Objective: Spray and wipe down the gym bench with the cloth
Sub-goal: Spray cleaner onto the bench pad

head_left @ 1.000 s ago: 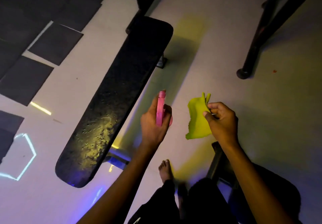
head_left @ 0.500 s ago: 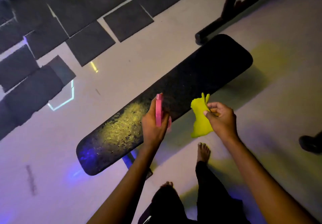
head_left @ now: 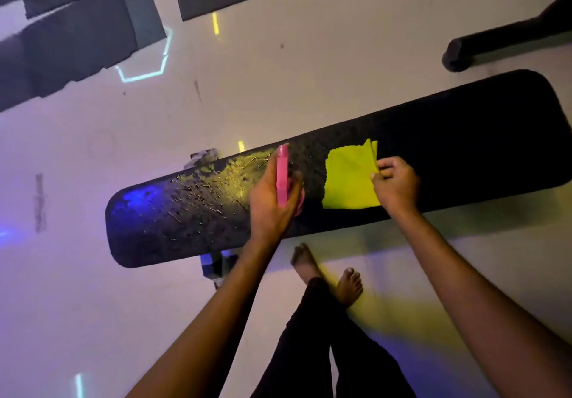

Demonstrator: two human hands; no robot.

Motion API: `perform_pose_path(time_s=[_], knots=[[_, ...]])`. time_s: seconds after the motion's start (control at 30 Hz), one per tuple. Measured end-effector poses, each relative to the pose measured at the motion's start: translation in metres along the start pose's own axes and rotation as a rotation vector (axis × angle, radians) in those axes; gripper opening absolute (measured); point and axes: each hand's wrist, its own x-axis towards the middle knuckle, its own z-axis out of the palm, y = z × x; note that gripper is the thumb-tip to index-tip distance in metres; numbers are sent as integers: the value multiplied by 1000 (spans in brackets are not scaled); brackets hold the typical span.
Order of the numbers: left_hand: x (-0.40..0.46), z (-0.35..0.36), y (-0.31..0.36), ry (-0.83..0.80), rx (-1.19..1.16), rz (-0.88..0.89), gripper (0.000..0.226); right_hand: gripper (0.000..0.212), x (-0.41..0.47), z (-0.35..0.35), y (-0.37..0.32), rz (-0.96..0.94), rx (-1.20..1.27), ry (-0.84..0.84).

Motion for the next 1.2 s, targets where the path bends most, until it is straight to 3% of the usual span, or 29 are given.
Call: perform_pose_path(time_s=[0.13,0.27,0.4,0.6,0.93,1.2], knots=[[13,7,-24,-11,-9,-31,51,81,16,36,45,-233,-596,-21],[21,4,-33,28,-53,-58,51,88,20,71,71,-422,-867,-163],[25,-1,-42,53,-94,-52,38,89,16,83,75,-397,-919,-158],[21,-30,-43,92,-151,-61,48,85,1,98,44,-389,-873,-110],[-25,-104,-111,380,-69,-263,49,81,-40,207,-45,-830,-939,-357],[-81,-136,-216,630,50,-476,36,87,-81,305,-56,-1211,-1023,-535]])
